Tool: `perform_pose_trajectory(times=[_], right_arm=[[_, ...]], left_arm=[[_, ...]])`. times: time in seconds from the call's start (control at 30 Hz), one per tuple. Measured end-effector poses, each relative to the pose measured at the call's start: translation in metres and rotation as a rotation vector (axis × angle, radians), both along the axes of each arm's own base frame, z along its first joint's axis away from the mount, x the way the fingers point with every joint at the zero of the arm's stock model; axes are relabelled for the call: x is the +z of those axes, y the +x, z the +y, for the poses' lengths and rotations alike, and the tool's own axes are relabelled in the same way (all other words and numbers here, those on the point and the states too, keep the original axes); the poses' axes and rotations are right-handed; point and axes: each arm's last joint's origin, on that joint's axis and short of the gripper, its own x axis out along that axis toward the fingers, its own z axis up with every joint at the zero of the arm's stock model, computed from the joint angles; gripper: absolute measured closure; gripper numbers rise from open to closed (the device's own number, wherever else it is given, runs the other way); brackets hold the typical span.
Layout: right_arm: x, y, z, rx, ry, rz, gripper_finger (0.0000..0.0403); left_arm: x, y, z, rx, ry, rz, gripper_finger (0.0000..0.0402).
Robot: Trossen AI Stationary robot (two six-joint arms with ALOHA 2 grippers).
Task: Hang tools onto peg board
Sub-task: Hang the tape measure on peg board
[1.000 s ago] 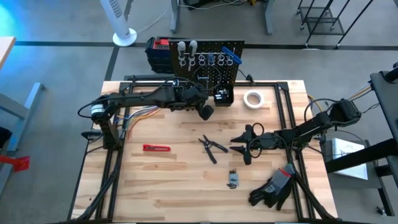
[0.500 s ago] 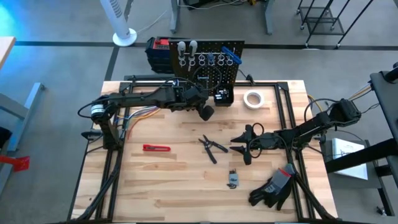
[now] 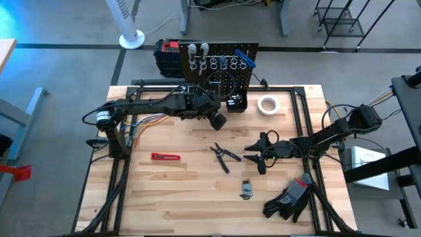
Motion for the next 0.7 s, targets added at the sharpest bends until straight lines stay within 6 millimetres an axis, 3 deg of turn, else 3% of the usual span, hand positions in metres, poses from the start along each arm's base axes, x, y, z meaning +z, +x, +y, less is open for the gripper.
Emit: perform_pose_trajectory(times=[0.7], right_arm=[[0.0, 0.0, 0.0, -0.001, 0.002, -0.001, 0.0238]], left_arm=[[-0.005, 0.004, 0.012, 0.038, 0.007, -0.02, 0.0401]])
